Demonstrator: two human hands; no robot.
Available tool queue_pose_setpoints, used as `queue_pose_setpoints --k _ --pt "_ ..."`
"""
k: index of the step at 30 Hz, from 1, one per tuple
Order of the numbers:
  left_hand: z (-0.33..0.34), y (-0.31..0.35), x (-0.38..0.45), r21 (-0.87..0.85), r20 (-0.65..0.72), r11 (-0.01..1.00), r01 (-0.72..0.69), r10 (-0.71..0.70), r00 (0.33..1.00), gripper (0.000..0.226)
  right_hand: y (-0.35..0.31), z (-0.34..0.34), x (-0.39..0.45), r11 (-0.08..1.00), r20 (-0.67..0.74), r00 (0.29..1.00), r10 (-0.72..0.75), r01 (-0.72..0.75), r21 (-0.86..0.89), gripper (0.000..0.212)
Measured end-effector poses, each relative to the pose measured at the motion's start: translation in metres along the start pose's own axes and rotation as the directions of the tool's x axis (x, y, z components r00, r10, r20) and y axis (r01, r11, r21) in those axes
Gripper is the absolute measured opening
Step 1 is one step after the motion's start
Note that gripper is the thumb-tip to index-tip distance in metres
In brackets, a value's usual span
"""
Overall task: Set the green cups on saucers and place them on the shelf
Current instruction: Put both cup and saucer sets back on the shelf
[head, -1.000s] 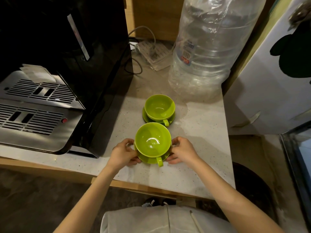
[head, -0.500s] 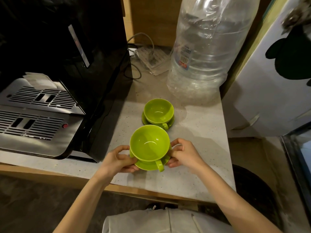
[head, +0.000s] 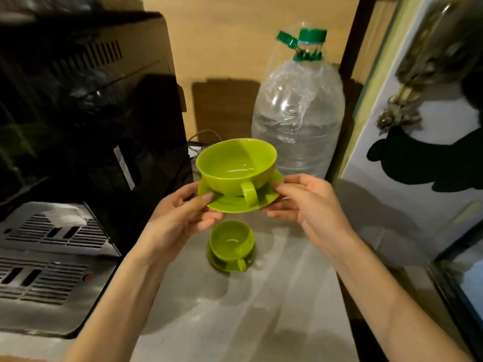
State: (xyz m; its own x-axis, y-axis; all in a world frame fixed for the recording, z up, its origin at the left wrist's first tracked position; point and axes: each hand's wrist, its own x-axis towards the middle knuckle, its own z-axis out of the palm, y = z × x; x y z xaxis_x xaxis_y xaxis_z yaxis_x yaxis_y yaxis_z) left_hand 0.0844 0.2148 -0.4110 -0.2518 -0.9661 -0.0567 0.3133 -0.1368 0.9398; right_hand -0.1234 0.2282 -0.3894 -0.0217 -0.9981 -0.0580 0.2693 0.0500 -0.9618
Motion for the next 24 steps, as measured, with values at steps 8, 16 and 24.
queue_pose_setpoints --k 8,16,24 --pt "0.074 0.116 0.044 -0.056 0.106 0.983 -0.175 0.180 0.978 0.017 -0.135 0.005 0.016 0.961 -0.050 0.964 -0.260 0.263 0.083 0.009" --pt "0.150 0.243 0.074 -0.142 0.268 0.935 -0.326 0.354 0.896 0.011 -0.271 0.006 0.027 0.867 -0.122 0.871 -0.475 0.488 0.106 0.022" --pt "0.220 0.344 0.102 -0.163 0.335 0.922 -0.350 0.386 0.860 0.016 -0.389 0.003 0.047 0.809 -0.152 0.804 -0.575 0.586 0.042 0.008"
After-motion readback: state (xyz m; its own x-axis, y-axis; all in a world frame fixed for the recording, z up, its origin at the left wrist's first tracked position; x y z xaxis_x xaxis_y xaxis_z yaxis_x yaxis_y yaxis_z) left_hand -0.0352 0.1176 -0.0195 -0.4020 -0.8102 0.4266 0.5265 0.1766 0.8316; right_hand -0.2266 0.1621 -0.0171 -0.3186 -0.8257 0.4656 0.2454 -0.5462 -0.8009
